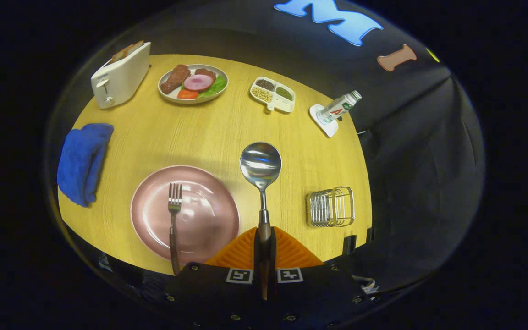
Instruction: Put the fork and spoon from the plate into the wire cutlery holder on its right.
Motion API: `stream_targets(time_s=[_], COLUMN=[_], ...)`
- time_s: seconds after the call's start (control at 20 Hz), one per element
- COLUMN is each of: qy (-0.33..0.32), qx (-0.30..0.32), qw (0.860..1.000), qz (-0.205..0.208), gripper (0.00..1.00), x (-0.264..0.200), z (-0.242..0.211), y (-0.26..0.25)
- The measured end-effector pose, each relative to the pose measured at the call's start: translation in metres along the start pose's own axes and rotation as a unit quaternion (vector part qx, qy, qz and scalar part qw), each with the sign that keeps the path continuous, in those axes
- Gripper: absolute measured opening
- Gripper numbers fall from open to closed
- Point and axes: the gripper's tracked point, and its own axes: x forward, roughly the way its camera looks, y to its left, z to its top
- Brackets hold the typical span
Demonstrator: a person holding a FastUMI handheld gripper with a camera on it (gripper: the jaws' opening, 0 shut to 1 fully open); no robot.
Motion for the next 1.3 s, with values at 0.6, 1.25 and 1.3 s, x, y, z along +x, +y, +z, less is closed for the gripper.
stream_targets(time_s=[0.6,1.25,1.3], qy=[0.069,0.166,0.175], qx=[0.144,0.209,0.205], qw=[0.985,0.959,0.959], qz=[-0.069,-0.092,-0.090], gripper=[0.05,0.05,0.05], x=[0.020,0.045,0.048], z=[-0.021,-0.067,-0.071], y=[-0.110,-0.175,-0.174])
